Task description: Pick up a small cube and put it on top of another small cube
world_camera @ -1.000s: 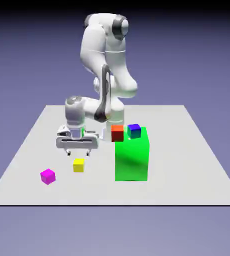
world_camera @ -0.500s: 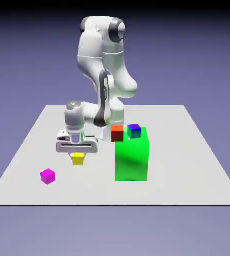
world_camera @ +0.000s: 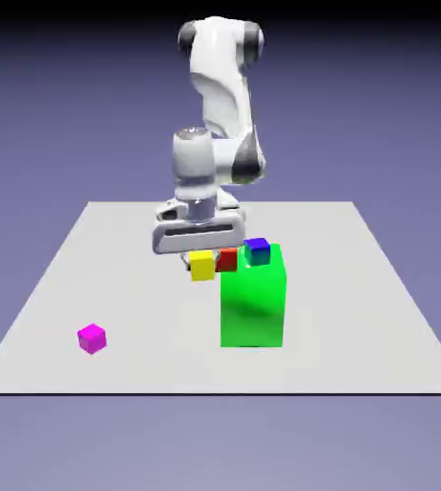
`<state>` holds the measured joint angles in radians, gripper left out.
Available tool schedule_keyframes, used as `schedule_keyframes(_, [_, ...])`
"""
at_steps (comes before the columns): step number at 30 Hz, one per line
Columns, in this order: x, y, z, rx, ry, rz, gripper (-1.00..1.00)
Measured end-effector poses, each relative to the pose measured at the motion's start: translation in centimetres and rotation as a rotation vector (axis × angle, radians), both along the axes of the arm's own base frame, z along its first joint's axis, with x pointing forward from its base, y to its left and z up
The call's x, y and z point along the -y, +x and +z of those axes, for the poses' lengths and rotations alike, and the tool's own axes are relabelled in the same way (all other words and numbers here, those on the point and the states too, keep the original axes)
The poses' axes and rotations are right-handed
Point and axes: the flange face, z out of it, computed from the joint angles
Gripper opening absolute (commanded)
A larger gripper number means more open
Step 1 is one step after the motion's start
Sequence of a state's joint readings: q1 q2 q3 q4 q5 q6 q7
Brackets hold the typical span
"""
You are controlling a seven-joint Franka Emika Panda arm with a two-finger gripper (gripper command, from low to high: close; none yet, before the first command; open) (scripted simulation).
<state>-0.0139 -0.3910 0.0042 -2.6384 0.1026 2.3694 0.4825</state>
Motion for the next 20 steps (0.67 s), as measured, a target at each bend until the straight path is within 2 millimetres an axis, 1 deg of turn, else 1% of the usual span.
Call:
schedule_keyframes(4, [-5.6, -2.2, 4.6, -0.023, 0.002, 0.098, -1.00])
schedule_keyframes(7, [-8.7, -4.9, 7.1, -0.056, -0.017, 0.164, -1.00])
schedule_keyframes(9, [-10.1, -6.9, 8.2, -0.088, -0.043, 0.201, -1.00])
schedule_keyframes(10, [-9.4, -7.7, 7.0, -0.130, -0.079, 0.201, -1.00])
schedule_keyframes(12, [-9.2, -7.7, 6.8, -0.137, -0.085, 0.200, -1.00])
schedule_keyframes(16, [-9.2, -7.7, 1.0, -0.137, -0.084, 0.200, -1.00])
schedule_keyframes(17, [-9.2, -7.8, -0.2, -0.137, -0.084, 0.200, 1.00])
schedule_keyframes(19, [-9.1, -7.8, -0.2, -0.136, -0.087, 0.200, 1.00])
schedule_keyframes(20, [-9.2, -7.7, 1.2, -0.136, -0.087, 0.200, 1.00])
